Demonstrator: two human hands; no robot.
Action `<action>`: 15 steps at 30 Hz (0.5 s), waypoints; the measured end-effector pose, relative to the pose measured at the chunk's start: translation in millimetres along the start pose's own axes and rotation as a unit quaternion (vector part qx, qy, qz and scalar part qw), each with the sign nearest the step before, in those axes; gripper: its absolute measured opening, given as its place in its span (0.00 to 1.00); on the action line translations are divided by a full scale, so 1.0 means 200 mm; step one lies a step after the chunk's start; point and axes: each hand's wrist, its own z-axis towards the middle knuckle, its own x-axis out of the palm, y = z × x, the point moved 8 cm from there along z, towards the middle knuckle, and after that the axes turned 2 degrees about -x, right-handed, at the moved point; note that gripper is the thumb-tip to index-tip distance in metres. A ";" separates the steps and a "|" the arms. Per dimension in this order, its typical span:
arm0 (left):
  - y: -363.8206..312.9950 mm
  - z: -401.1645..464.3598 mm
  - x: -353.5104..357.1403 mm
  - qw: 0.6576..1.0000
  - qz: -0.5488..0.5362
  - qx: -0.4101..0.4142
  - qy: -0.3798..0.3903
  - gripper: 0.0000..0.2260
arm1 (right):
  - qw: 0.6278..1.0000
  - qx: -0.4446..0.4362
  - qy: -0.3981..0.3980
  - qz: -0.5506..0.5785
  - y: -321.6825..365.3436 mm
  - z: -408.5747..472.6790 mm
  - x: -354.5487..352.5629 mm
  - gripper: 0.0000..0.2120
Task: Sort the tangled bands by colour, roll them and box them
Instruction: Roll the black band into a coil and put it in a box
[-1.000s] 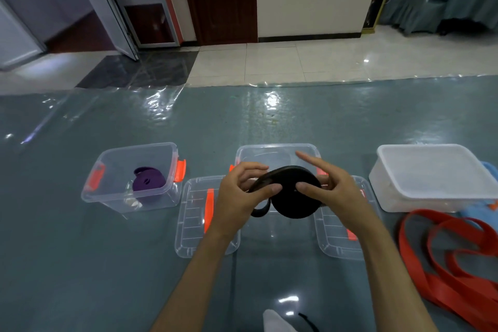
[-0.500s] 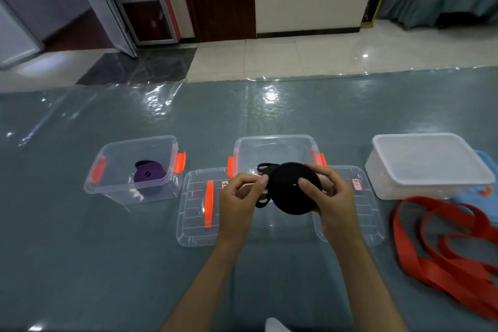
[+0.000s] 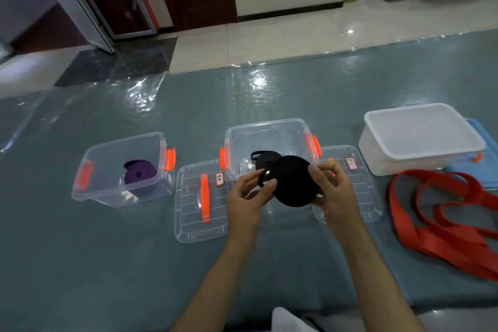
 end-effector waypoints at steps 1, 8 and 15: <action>0.00 0.01 0.00 1.000 0.002 0.001 -0.002 0.21 | 1.000 -0.006 -0.005 0.002 0.00 0.01 0.00 0.11; 0.05 0.09 0.00 0.998 -0.017 -0.041 -0.041 0.13 | 0.999 -0.023 -0.046 0.015 -0.07 0.08 0.09 0.15; 0.00 0.37 -0.06 0.992 0.064 -0.055 -0.093 0.13 | 0.996 0.060 -0.002 -0.071 -0.21 0.32 0.19 0.07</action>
